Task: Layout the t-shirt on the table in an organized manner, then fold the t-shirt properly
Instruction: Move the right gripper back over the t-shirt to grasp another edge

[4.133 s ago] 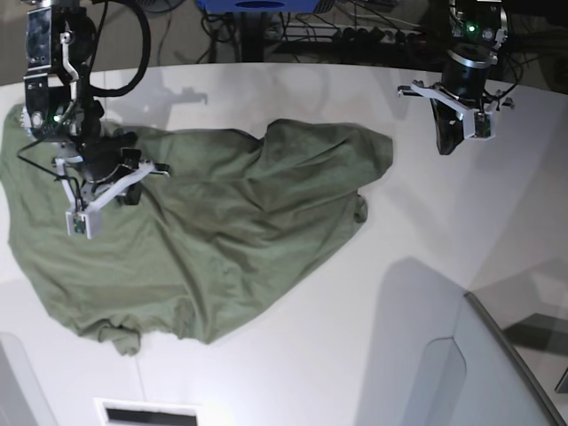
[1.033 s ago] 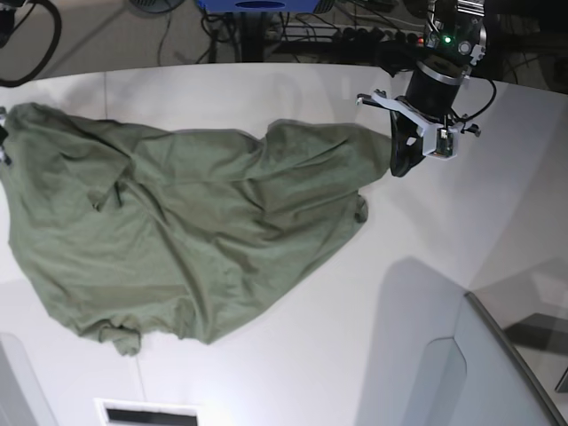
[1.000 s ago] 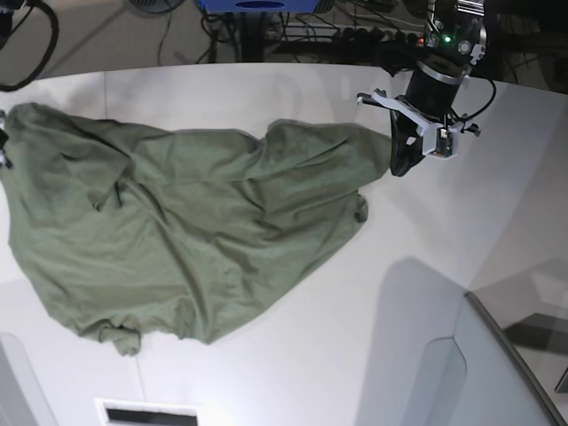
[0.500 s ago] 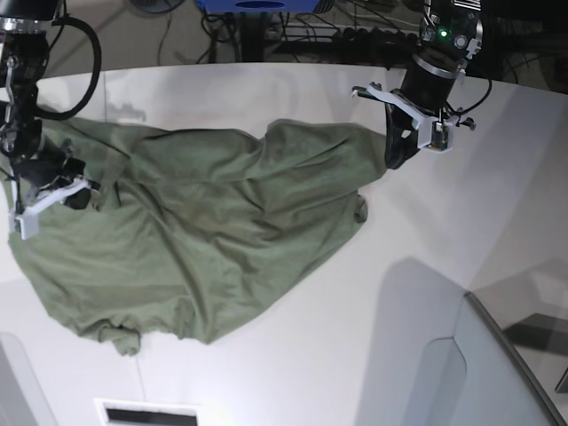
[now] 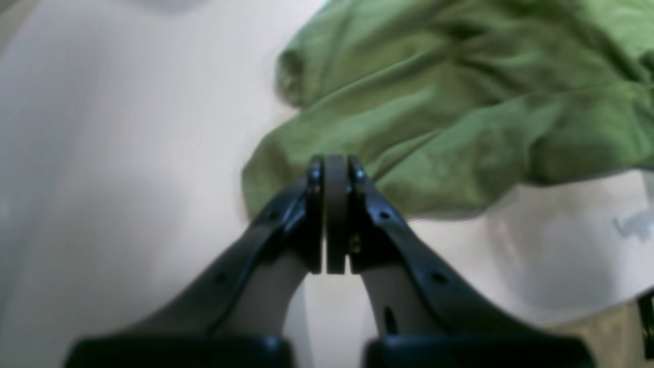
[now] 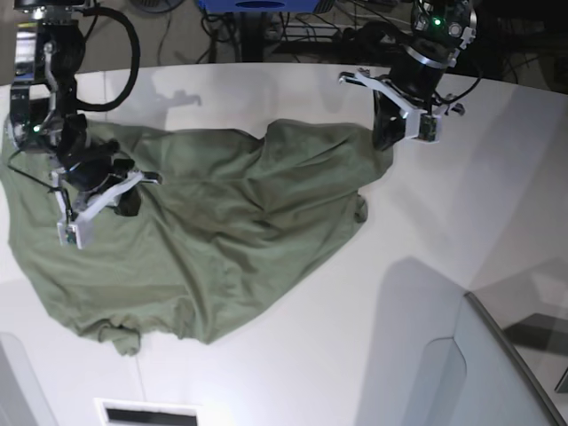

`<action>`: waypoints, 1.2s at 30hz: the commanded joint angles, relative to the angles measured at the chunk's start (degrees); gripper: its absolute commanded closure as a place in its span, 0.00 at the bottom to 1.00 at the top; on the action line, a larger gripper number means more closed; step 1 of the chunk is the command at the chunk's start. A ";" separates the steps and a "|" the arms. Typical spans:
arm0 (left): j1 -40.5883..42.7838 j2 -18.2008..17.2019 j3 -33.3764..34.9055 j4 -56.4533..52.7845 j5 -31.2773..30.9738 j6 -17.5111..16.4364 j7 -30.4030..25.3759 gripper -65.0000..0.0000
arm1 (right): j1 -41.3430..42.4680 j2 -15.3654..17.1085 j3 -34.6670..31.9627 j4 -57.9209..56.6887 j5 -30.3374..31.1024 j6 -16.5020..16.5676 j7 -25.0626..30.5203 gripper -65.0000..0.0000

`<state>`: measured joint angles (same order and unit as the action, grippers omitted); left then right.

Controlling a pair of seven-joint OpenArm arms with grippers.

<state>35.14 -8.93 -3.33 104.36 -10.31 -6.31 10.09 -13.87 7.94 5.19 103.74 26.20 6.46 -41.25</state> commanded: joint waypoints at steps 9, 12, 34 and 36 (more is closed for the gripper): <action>0.25 -0.61 0.21 1.45 -0.29 0.28 -1.52 1.00 | -2.97 -4.47 4.52 4.87 -14.46 0.53 2.79 1.00; -0.37 -0.52 0.39 3.47 -0.29 0.20 -1.52 1.00 | -2.97 -5.09 11.29 4.87 -7.07 2.99 2.79 1.00; -1.77 -2.19 1.79 6.19 -0.02 0.11 -1.52 1.00 | -3.23 -5.44 9.45 5.05 -10.24 7.65 2.62 1.00; -1.77 -2.46 3.29 6.19 0.24 0.11 -1.52 1.00 | -3.23 -5.53 9.18 4.96 -13.05 7.65 2.44 1.00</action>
<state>33.26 -11.33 -0.03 109.54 -9.72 -5.98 9.93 -17.39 1.91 14.13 107.57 12.84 14.13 -40.01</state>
